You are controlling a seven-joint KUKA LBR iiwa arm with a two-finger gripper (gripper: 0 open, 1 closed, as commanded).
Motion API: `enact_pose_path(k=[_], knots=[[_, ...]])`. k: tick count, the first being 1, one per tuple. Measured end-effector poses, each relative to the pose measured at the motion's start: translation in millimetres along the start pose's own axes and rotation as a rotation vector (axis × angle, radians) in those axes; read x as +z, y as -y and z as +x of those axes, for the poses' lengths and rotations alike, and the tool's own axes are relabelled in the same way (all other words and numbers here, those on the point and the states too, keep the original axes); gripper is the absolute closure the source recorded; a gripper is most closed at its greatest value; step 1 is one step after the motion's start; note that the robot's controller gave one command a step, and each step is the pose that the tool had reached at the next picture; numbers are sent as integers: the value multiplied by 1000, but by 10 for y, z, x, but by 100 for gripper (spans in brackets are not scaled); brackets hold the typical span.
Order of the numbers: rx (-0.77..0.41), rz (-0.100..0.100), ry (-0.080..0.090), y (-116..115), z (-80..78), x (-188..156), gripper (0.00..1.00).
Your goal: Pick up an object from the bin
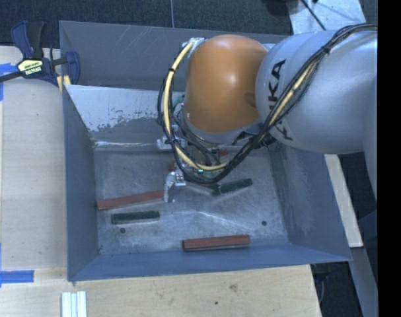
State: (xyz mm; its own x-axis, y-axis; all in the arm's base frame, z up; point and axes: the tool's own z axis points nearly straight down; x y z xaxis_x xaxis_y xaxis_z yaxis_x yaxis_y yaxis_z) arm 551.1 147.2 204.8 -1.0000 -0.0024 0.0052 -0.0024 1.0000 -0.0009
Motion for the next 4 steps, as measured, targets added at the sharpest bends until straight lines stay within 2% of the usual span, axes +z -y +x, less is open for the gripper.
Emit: enact_pose_path(k=[1, 2, 3, 4], knots=[[2, -2, 8, 4, -18, -44, 0], [14, -3, 12, -171, 78, 593, 0], [-8, 0, 3, -246, 150, 889, 0], [-7, -2, 8, -243, 188, 826, 0]])
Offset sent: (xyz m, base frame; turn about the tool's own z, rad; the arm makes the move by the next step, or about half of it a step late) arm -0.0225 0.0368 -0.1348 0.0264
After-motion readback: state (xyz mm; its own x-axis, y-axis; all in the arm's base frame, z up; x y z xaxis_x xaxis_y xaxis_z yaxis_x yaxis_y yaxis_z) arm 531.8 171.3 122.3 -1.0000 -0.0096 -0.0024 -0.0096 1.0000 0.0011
